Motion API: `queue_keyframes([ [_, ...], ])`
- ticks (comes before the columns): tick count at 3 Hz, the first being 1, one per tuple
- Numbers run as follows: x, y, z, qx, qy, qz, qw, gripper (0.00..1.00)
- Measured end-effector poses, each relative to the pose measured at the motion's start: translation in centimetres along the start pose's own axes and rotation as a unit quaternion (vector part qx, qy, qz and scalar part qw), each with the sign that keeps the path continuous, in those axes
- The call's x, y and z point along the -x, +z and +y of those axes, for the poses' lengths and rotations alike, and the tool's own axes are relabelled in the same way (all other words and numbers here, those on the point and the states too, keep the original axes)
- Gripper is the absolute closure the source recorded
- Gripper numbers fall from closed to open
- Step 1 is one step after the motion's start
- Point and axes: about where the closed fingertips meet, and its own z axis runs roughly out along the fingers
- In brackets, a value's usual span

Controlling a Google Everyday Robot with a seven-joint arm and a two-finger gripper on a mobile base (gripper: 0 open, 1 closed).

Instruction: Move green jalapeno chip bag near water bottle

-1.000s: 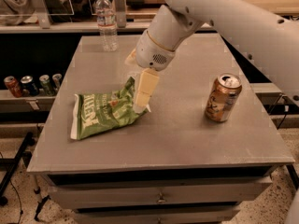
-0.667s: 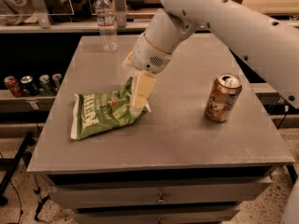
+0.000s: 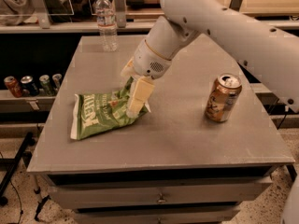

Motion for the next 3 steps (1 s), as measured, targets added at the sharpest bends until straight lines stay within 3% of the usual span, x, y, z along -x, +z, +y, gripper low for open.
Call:
queue_keyframes([
  [3,0.29,0.46,0.02,-0.004,-0.005,-0.027,0.9996,0.87],
])
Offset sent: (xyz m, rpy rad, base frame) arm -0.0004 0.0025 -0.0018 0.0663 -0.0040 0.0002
